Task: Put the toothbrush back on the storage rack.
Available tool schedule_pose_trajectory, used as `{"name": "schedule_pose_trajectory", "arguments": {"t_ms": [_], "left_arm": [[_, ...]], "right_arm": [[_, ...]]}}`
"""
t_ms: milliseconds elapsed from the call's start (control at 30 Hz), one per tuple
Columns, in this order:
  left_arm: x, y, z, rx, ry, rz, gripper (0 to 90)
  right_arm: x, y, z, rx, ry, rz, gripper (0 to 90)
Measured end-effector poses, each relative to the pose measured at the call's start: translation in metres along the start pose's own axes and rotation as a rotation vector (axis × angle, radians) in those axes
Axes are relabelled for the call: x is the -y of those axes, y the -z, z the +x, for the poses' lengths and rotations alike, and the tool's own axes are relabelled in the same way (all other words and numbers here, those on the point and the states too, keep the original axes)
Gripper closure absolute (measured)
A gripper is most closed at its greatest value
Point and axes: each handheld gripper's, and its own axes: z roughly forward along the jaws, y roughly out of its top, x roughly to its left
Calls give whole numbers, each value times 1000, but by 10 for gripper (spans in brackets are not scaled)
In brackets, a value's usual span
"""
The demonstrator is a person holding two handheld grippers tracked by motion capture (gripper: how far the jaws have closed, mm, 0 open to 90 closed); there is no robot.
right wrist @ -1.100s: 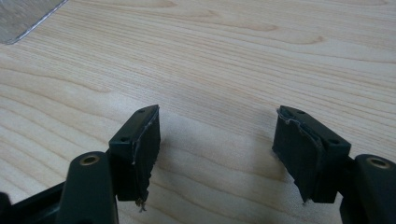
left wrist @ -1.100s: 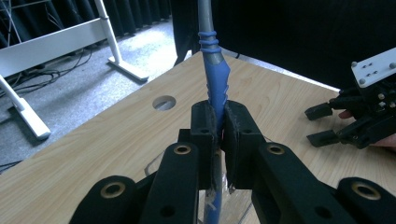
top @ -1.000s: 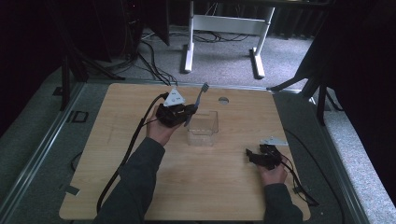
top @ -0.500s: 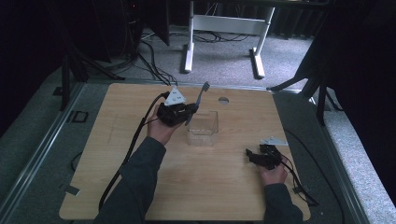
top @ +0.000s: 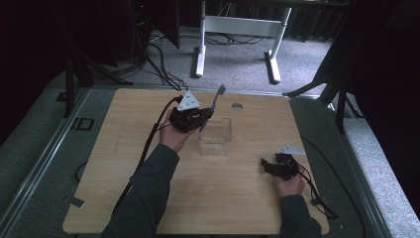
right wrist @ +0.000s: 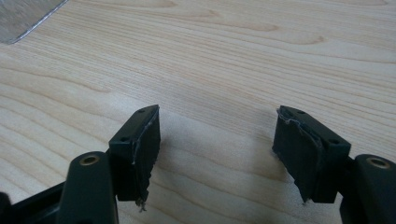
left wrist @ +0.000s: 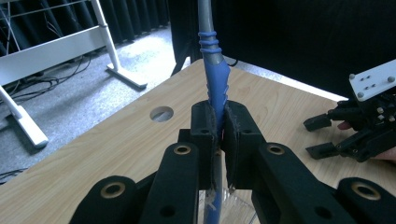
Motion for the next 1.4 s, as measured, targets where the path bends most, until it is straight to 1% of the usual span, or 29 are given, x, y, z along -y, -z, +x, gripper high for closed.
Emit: {"name": "schedule_pose_trajectory", "arguments": {"t_ms": [533,767,1133,1233,1400], "left_arm": [[1,-11,-1,11,9,-2,834],[3,-18,-2,16,19,-2,833],[7,-28,-2,14,21,18,833],[9,-30,-2,9,8,28,833],[12,-34,-3,9,16,34,833]], "right_arm": [[0,0,0,-2,0,0,313],[0,0,0,-2,0,0,312],[0,0,0,-3,0,1,312],[0,0,0,-3,1,0,312],[0,0,0,-4,1,0,312]]}}
